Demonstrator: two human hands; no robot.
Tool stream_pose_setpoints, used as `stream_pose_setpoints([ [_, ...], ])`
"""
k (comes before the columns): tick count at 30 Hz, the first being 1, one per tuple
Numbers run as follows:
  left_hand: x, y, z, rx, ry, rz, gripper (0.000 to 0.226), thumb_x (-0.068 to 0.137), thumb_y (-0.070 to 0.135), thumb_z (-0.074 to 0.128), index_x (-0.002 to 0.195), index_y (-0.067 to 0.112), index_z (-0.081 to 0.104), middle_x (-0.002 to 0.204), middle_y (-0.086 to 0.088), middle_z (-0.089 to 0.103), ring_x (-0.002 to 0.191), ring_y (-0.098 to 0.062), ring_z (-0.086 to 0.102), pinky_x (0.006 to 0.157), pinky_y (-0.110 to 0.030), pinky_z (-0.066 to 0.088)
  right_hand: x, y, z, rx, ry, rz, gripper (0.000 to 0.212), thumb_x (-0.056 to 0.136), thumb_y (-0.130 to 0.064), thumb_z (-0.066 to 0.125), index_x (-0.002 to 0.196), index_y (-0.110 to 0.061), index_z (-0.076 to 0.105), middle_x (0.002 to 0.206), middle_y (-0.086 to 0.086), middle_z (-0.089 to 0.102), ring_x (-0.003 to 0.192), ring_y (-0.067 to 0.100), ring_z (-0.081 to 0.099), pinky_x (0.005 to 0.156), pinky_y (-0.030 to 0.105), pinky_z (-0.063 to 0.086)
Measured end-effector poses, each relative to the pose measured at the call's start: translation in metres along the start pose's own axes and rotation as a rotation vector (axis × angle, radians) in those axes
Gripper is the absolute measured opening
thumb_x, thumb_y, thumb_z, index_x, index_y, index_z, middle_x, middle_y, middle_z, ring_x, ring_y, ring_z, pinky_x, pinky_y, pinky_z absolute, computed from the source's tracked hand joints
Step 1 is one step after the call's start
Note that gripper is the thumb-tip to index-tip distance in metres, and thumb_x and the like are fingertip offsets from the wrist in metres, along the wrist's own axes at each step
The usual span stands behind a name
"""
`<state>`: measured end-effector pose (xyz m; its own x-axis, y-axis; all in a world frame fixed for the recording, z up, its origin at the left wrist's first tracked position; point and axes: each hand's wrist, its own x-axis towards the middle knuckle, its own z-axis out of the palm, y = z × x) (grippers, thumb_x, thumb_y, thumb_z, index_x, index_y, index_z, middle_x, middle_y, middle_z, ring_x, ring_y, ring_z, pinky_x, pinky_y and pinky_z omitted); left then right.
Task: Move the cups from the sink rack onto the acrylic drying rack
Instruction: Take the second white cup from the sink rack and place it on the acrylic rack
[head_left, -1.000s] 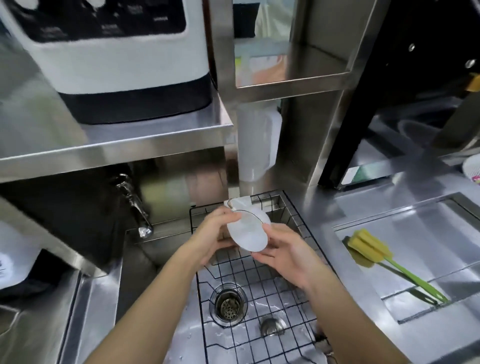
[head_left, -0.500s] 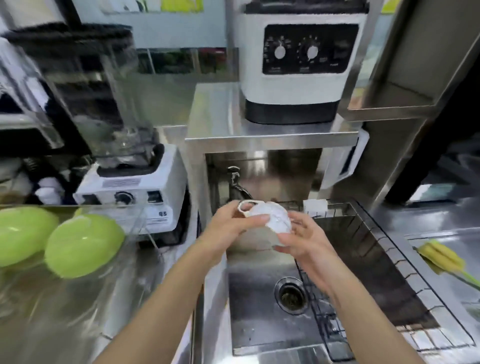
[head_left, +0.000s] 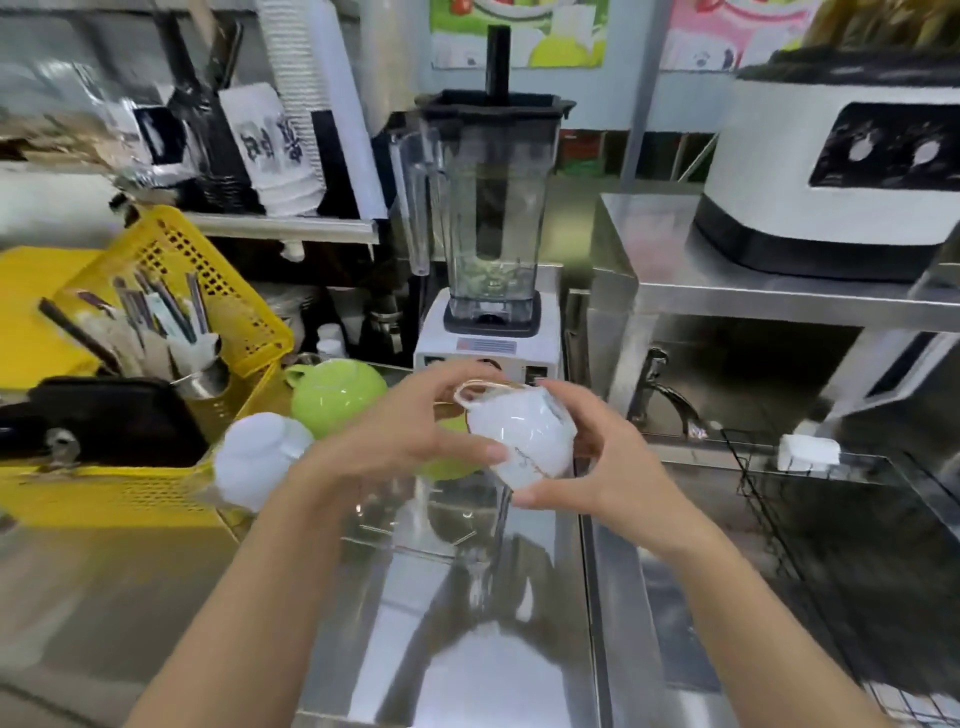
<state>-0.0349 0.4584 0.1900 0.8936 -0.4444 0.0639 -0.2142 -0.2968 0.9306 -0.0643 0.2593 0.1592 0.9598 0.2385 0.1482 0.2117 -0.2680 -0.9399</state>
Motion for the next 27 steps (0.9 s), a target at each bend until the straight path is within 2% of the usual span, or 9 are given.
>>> stream_pose_setpoints([
  [3, -0.019, -0.015, -0.021, 0.004, 0.035, -0.033, 0.058, 0.052, 0.025, 0.084, 0.106, 0.032, 0.064, 0.109, 0.007, 0.066, 0.103, -0.008, 0.061, 0.092, -0.029, 0.050, 0.009, -0.007, 0.021, -0.067, -0.106, 0.007, 0.087, 0.052, -0.020, 0.089, 0.126, -0.034, 0.046, 0.119, -0.018, 0.054, 0.094, -0.012, 0.054, 0.076, 0.003, 0.043],
  [5, -0.028, -0.025, -0.029, -0.024, 0.051, -0.056, 0.052, 0.056, 0.020, 0.081, 0.104, 0.032, 0.063, 0.105, 0.010, 0.065, 0.098, -0.004, 0.062, 0.085, -0.022, 0.052, 0.014, -0.008, 0.032, -0.057, -0.150, 0.025, 0.084, 0.052, -0.020, 0.089, 0.125, -0.032, 0.048, 0.113, -0.020, 0.056, 0.089, -0.014, 0.056, 0.072, 0.004, 0.043],
  [7, -0.034, -0.034, -0.035, -0.033, 0.041, -0.077, 0.051, 0.059, 0.017, 0.082, 0.104, 0.031, 0.062, 0.099, 0.014, 0.064, 0.095, -0.001, 0.061, 0.081, -0.021, 0.052, 0.018, -0.006, 0.041, -0.081, -0.190, 0.054, 0.084, 0.051, -0.025, 0.089, 0.124, -0.034, 0.048, 0.111, -0.021, 0.057, 0.093, -0.010, 0.058, 0.077, 0.007, 0.045],
  [11, -0.038, -0.048, -0.041, -0.031, -0.021, -0.126, 0.047, 0.068, 0.001, 0.077, 0.103, 0.027, 0.058, 0.105, 0.004, 0.063, 0.094, 0.003, 0.058, 0.082, -0.022, 0.049, 0.023, -0.002, 0.053, -0.166, -0.251, 0.083, 0.083, 0.054, -0.026, 0.088, 0.125, -0.033, 0.047, 0.115, -0.020, 0.057, 0.101, -0.008, 0.056, 0.082, 0.004, 0.043],
  [15, -0.037, -0.060, -0.040, 0.005, 0.011, -0.121, 0.051, 0.064, -0.002, 0.079, 0.104, 0.024, 0.059, 0.102, 0.008, 0.065, 0.092, 0.006, 0.060, 0.084, -0.017, 0.048, 0.026, 0.003, 0.056, -0.315, -0.234, 0.084, 0.095, 0.050, -0.034, 0.088, 0.133, -0.032, 0.041, 0.128, -0.013, 0.051, 0.118, 0.005, 0.047, 0.102, 0.022, 0.036],
  [19, -0.035, -0.069, -0.038, 0.006, 0.031, -0.127, 0.052, 0.061, -0.005, 0.080, 0.102, 0.021, 0.059, 0.099, 0.006, 0.066, 0.087, 0.005, 0.061, 0.081, -0.015, 0.048, 0.028, 0.010, 0.058, -0.385, -0.242, 0.105, 0.100, 0.048, -0.043, 0.086, 0.134, -0.037, 0.037, 0.132, -0.013, 0.047, 0.125, 0.010, 0.039, 0.109, 0.032, 0.032],
  [21, -0.033, -0.072, -0.038, 0.022, 0.013, -0.138, 0.053, 0.060, -0.003, 0.082, 0.103, 0.020, 0.059, 0.102, 0.002, 0.066, 0.090, 0.002, 0.061, 0.083, -0.017, 0.048, 0.029, 0.013, 0.058, -0.431, -0.240, 0.107, 0.099, 0.050, -0.044, 0.085, 0.135, -0.041, 0.035, 0.134, -0.014, 0.044, 0.127, 0.010, 0.033, 0.108, 0.030, 0.028],
  [24, -0.032, -0.079, -0.037, 0.015, -0.013, -0.145, 0.056, 0.060, -0.003, 0.082, 0.106, 0.017, 0.059, 0.108, 0.005, 0.066, 0.098, 0.003, 0.061, 0.083, -0.013, 0.047, 0.028, 0.015, 0.058, -0.475, -0.236, 0.091, 0.097, 0.053, -0.041, 0.084, 0.135, -0.043, 0.032, 0.128, -0.020, 0.038, 0.121, 0.004, 0.026, 0.102, 0.025, 0.024],
  [27, -0.031, -0.084, -0.037, 0.087, -0.033, -0.153, 0.058, 0.060, 0.001, 0.083, 0.110, 0.018, 0.057, 0.113, 0.005, 0.065, 0.105, 0.001, 0.059, 0.090, -0.013, 0.044, 0.027, 0.017, 0.061, -0.558, -0.254, 0.025, 0.096, 0.057, -0.040, 0.083, 0.137, -0.040, 0.029, 0.125, -0.018, 0.035, 0.120, 0.005, 0.023, 0.100, 0.022, 0.015],
])
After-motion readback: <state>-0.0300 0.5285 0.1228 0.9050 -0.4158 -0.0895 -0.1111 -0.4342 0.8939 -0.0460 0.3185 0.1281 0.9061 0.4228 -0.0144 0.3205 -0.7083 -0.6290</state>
